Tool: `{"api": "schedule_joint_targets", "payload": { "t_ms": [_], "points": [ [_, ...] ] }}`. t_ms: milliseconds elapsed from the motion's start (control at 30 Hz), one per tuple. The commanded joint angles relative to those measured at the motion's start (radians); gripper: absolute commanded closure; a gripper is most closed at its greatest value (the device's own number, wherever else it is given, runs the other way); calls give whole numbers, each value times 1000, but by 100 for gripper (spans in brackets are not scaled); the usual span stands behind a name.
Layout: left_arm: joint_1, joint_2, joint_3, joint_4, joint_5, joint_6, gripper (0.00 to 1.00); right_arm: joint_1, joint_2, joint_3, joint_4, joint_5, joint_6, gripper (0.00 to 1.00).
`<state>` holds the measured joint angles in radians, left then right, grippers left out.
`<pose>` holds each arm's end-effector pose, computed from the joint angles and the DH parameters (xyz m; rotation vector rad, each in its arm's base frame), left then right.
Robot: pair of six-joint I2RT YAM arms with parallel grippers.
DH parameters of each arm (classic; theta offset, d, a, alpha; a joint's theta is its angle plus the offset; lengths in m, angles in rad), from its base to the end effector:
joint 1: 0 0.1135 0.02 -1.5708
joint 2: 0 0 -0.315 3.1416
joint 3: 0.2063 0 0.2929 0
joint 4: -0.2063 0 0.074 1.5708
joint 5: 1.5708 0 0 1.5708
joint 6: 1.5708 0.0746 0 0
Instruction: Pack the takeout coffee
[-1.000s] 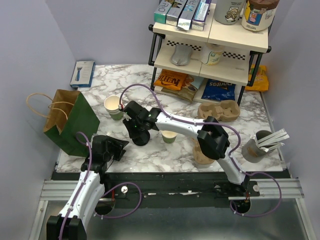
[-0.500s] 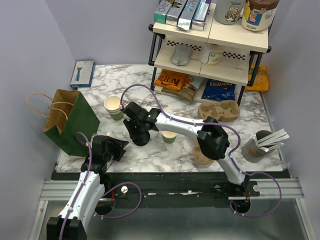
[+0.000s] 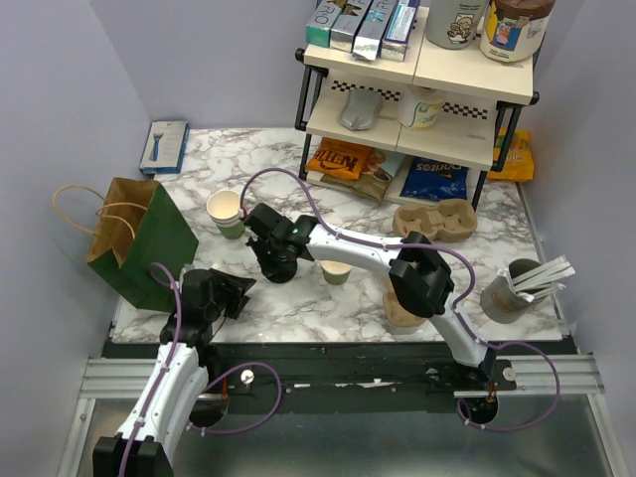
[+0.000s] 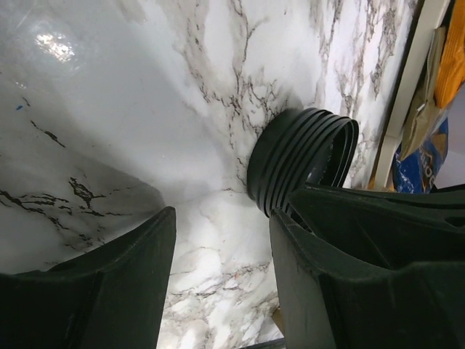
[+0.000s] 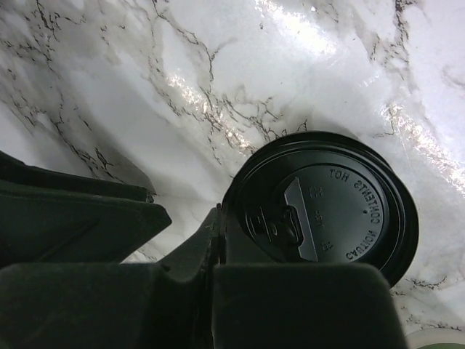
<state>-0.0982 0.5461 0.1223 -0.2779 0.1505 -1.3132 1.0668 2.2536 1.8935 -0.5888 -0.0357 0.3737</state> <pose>0.1478 -0.0258 0.1185 -1.3178 2.0446 -0.8713 0.2849 0.5221 0.1923 -0.9090 2.4727 0.5938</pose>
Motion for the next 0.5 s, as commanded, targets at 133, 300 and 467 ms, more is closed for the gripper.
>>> {"api": "schedule_joint_targets", "payload": {
  "t_ms": [133, 300, 467],
  "points": [
    [0, -57, -1, 16, 20, 9, 37, 5, -77, -76, 33, -15, 27, 99],
    [0, -74, -33, 77, 55, 3, 35, -1, -135, -126, 78, -84, 54, 99],
    [0, -67, -55, 129, 80, -9, 35, -25, -163, -157, 118, -153, 90, 99]
  ]
}}
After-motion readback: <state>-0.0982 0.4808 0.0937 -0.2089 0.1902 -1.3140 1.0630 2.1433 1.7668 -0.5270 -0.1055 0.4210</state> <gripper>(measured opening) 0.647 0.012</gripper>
